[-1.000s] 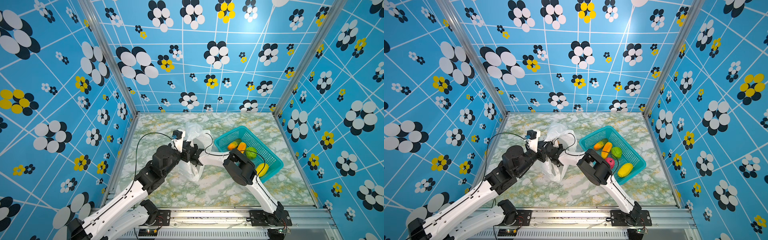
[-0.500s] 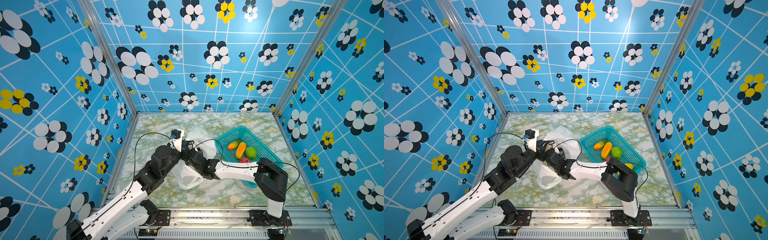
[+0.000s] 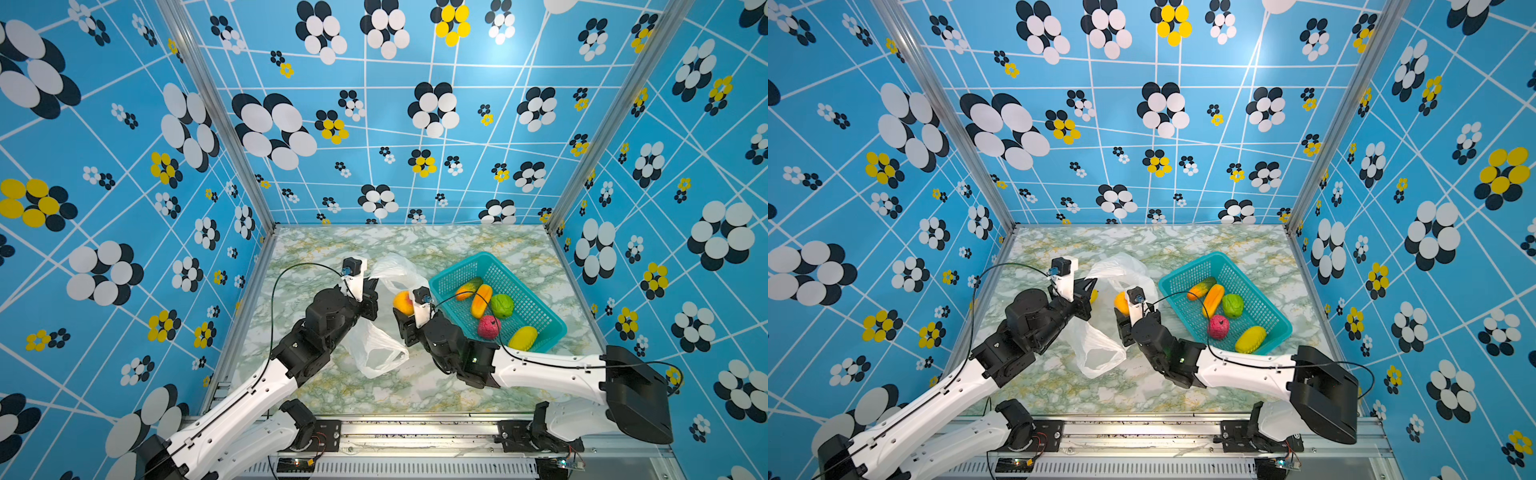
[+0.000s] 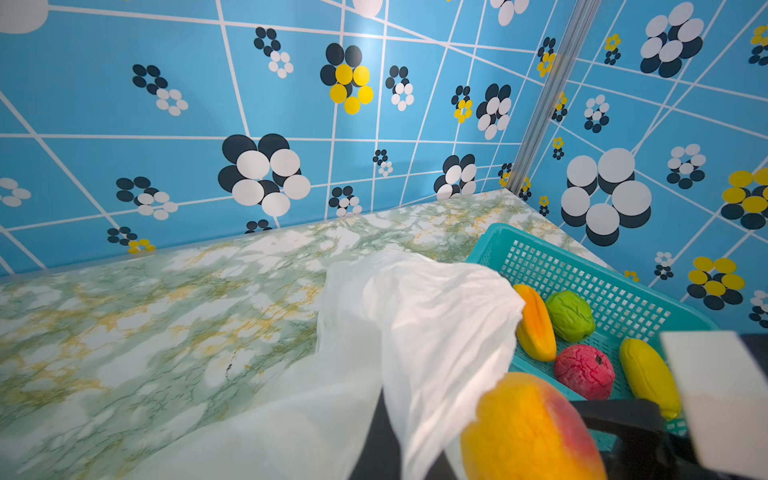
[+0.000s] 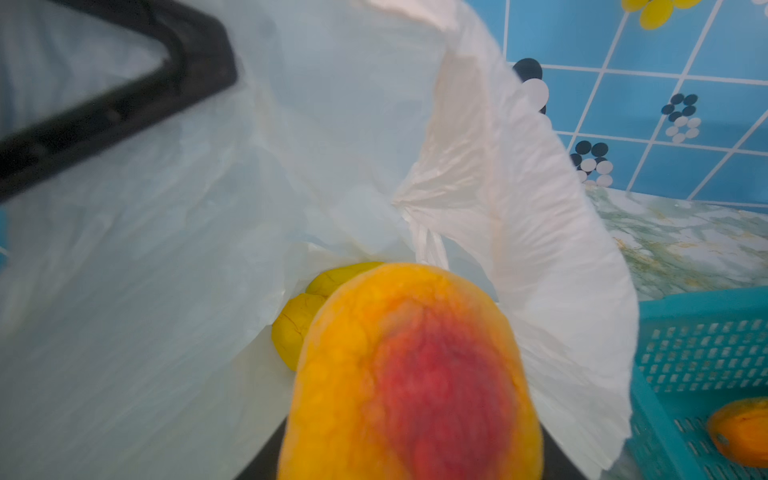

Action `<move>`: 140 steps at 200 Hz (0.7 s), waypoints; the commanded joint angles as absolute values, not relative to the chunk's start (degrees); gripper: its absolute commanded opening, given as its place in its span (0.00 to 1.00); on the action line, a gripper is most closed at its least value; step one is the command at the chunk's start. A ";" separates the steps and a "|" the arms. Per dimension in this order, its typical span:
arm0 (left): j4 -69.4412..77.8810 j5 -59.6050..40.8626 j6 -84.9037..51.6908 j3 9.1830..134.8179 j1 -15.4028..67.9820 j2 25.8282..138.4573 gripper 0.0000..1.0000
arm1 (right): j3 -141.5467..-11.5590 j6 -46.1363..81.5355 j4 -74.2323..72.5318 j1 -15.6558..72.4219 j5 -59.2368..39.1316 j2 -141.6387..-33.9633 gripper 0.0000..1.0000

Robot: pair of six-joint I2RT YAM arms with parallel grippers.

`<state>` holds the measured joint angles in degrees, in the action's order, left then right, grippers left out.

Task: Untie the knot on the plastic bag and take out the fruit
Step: 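Grasp the peach with the right gripper and lift it out of the bag, then carry the peach over the teal basket with the right gripper and release it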

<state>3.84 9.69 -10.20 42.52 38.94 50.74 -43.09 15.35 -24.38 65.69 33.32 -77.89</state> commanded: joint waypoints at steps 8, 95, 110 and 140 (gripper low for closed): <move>2.99 10.02 -11.55 43.90 38.23 51.37 0.00 | -39.39 12.99 -25.04 65.74 32.77 -69.51 0.30; 2.44 9.16 -12.91 44.63 37.88 52.21 0.00 | -31.81 24.97 3.69 55.65 47.94 -42.83 0.30; 2.43 9.14 -12.82 44.56 37.87 52.12 0.00 | -32.56 29.59 11.55 50.44 47.35 -43.03 0.30; 2.73 9.41 -12.71 44.02 37.79 52.03 0.00 | -33.00 36.60 20.44 40.76 43.73 -46.60 0.30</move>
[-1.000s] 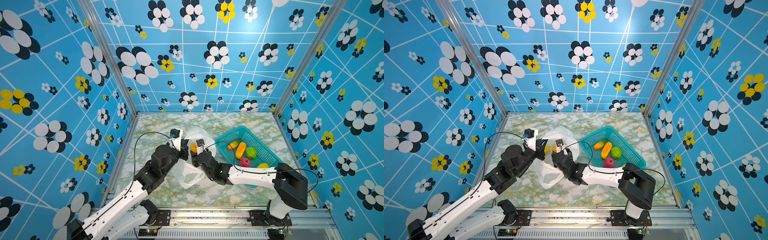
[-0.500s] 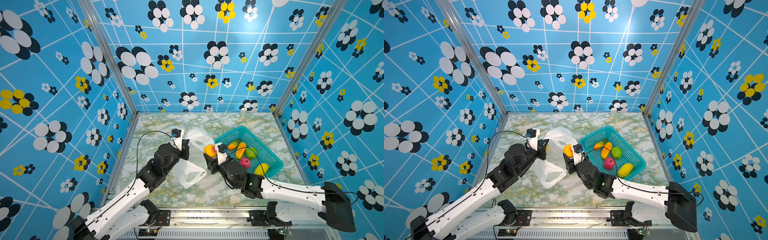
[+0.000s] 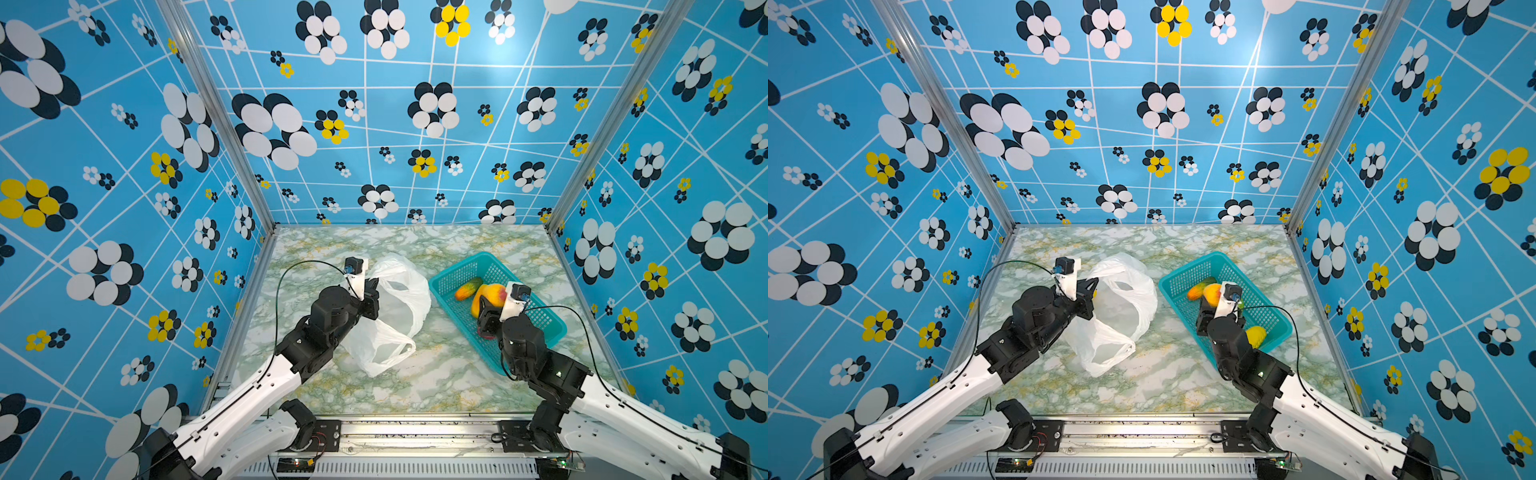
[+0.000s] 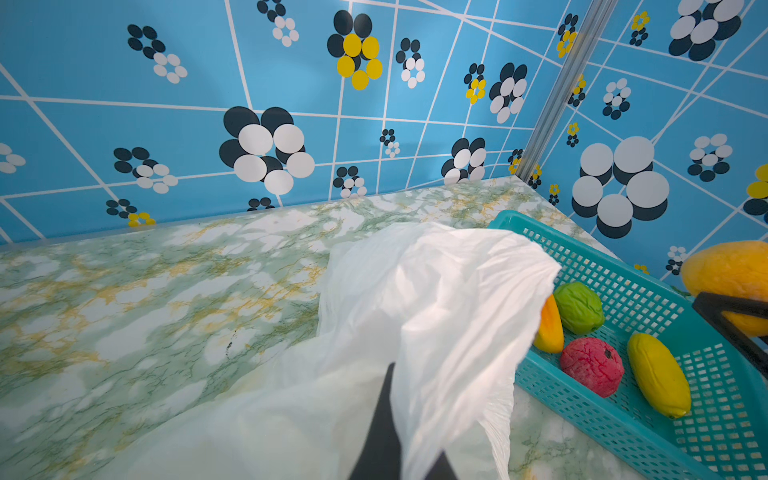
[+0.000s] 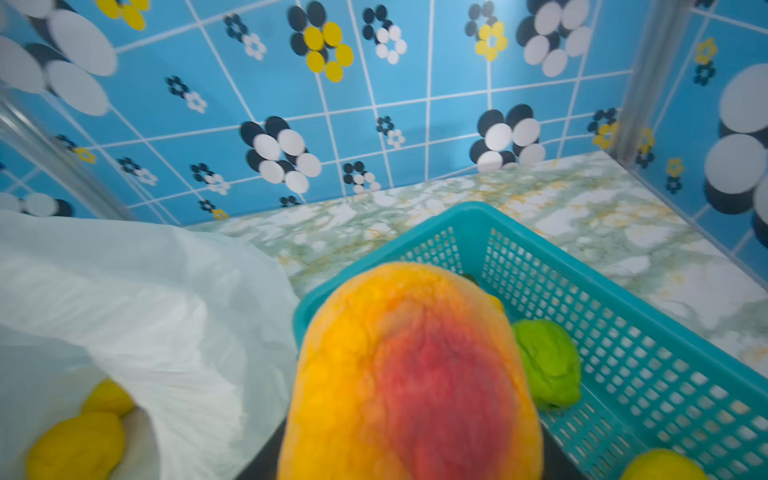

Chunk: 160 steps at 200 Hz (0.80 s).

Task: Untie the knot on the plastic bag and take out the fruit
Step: 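Carry the peach over the teal basket with the right gripper and release it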

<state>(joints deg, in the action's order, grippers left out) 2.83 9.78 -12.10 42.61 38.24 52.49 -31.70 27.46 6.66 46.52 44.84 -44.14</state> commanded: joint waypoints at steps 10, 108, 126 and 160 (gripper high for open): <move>2.32 9.32 -12.74 44.25 37.79 51.80 0.00 | -33.56 38.71 23.19 37.83 42.00 -48.85 0.29; 1.66 8.96 -12.92 44.03 37.64 49.58 0.00 | -28.86 40.23 14.99 22.87 25.41 -64.19 0.25; 1.83 9.33 -12.80 43.95 37.62 49.79 0.00 | -27.49 40.52 12.94 21.97 25.70 -65.22 0.33; 1.76 9.08 -12.83 44.08 37.62 50.29 0.00 | -27.75 40.80 11.60 20.82 23.96 -68.20 0.54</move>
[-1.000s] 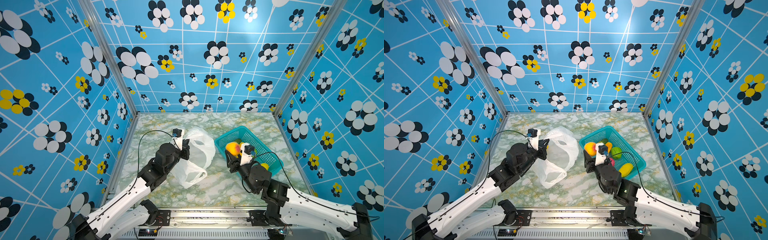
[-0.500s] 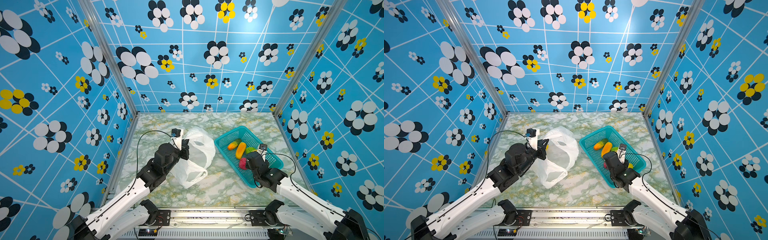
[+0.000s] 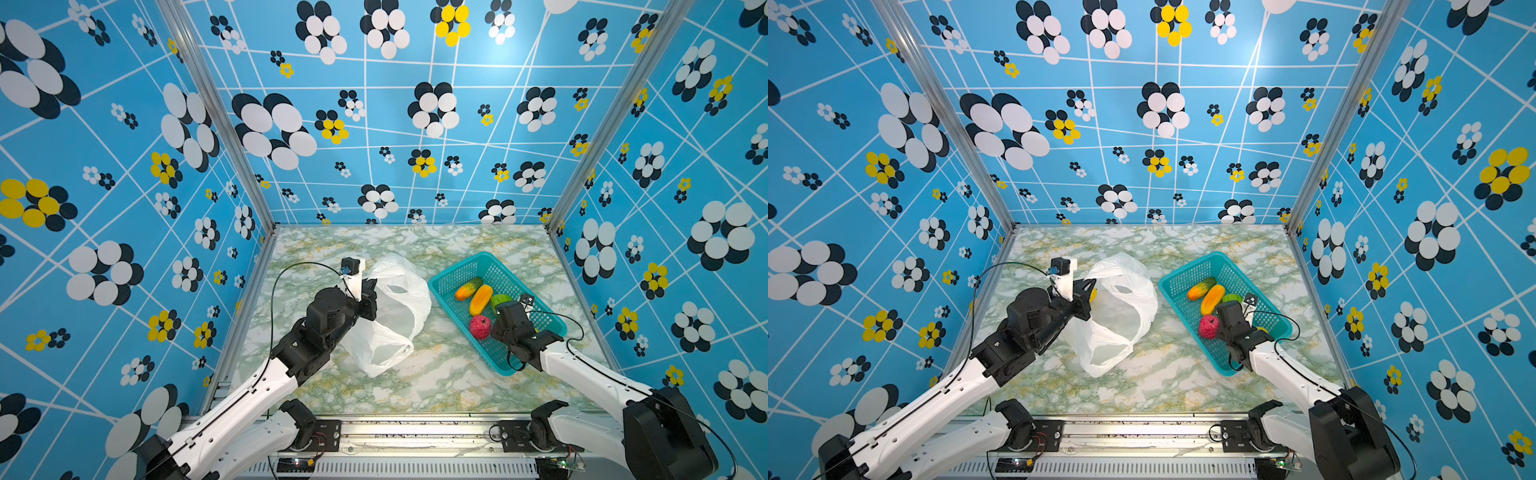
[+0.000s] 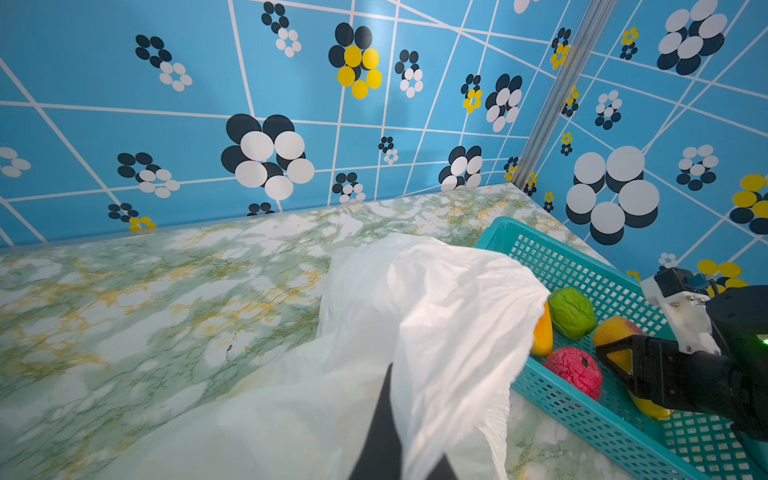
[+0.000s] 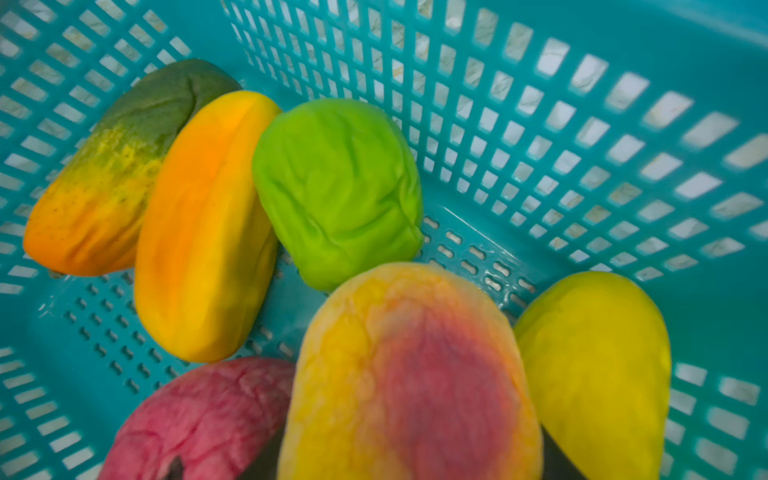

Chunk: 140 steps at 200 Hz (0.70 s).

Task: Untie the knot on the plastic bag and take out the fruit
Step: 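Carry the peach over the teal basket with the right gripper and release it, then move the right gripper back to the bag opening held by the left gripper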

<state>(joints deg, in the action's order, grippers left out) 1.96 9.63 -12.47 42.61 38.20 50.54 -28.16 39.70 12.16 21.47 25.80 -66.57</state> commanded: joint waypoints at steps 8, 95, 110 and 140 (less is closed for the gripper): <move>1.65 8.90 -12.83 44.12 37.62 50.06 0.00 | -28.10 40.78 11.97 20.83 23.79 -68.00 0.62; 1.78 9.04 -12.83 44.04 37.53 49.59 0.00 | -30.15 38.79 19.25 20.82 24.63 -52.53 0.93; 1.83 9.30 -12.74 44.03 37.53 49.56 0.00 | -30.11 37.41 18.91 20.91 22.64 -47.94 0.89; 1.77 9.28 -12.66 44.08 37.44 49.92 0.00 | -30.29 32.18 13.86 24.55 15.73 -40.34 0.78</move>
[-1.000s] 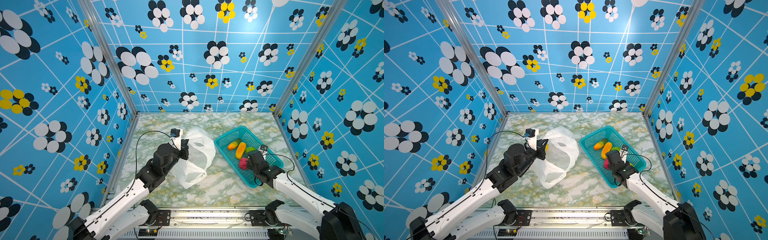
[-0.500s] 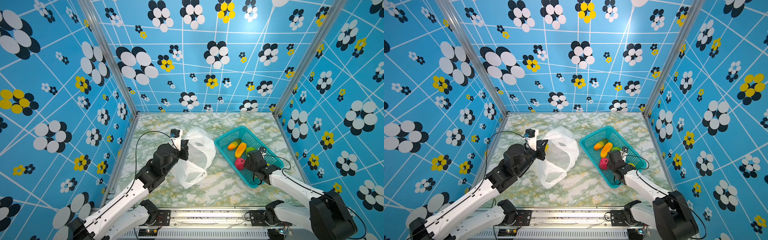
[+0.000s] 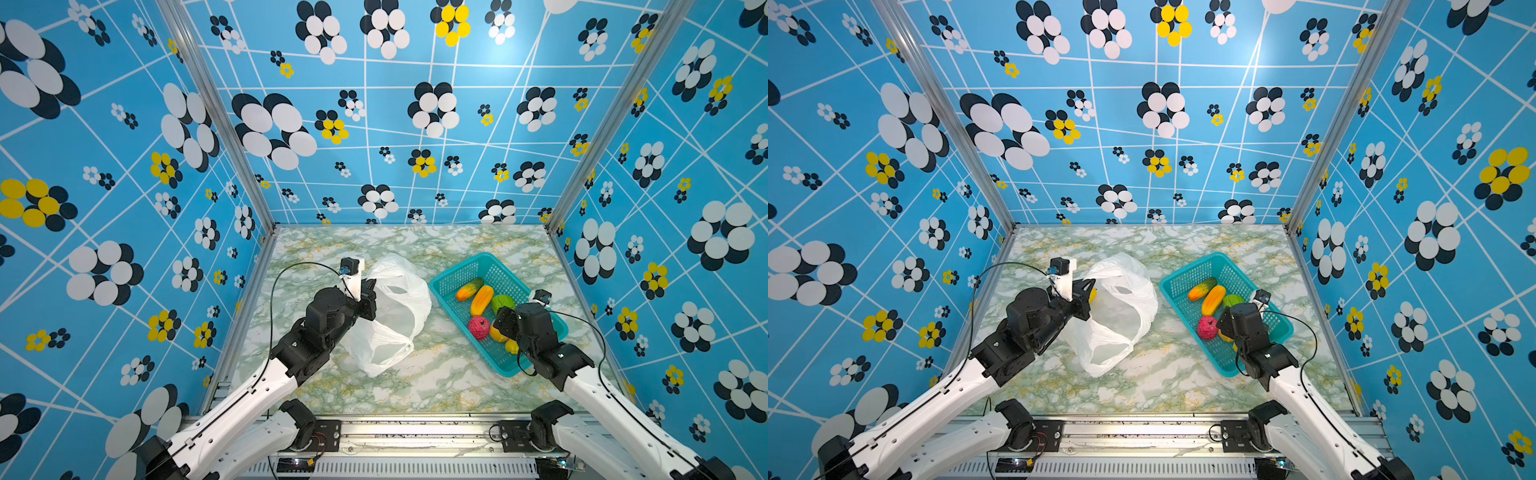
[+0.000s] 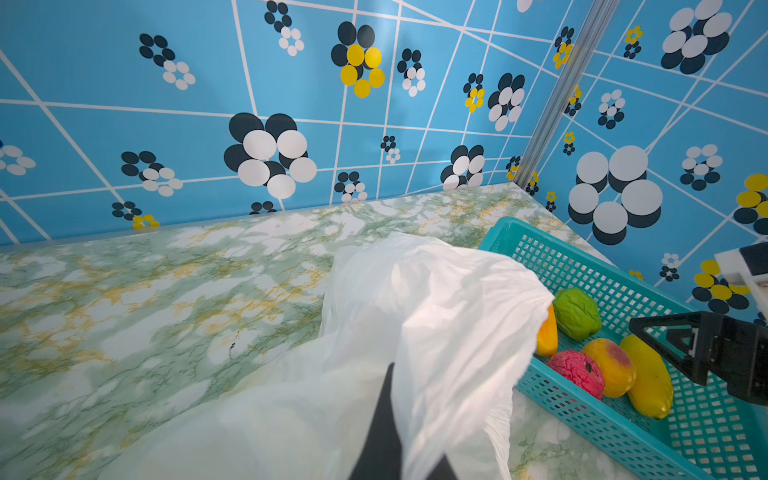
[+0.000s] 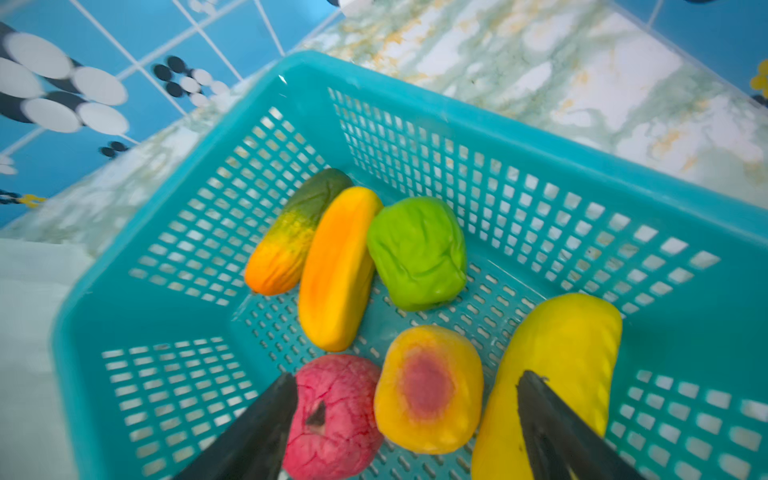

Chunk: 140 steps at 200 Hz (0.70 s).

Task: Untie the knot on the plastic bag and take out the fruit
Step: 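Move the right gripper back to the bag opening held by the left gripper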

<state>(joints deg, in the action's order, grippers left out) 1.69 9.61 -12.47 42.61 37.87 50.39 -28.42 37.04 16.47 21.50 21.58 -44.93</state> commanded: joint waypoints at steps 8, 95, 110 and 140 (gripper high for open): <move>1.58 9.14 -12.66 44.23 37.44 49.92 0.00 | -30.88 30.67 12.43 27.81 15.49 -39.15 0.75; 1.31 8.22 -12.74 44.38 37.27 49.15 0.00 | -37.01 18.79 -12.30 61.85 17.11 -64.16 0.43; 1.27 7.87 -12.92 44.30 37.27 48.54 0.00 | -39.84 20.85 -14.56 62.84 16.49 -71.60 0.40; 1.68 6.97 -13.16 43.97 37.27 48.34 0.00 | -44.45 26.75 -19.60 62.80 18.89 -84.80 0.37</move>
<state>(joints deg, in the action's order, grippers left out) 1.67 8.47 -12.49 42.61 37.82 49.34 -40.58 22.61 -12.32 62.72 17.17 -77.71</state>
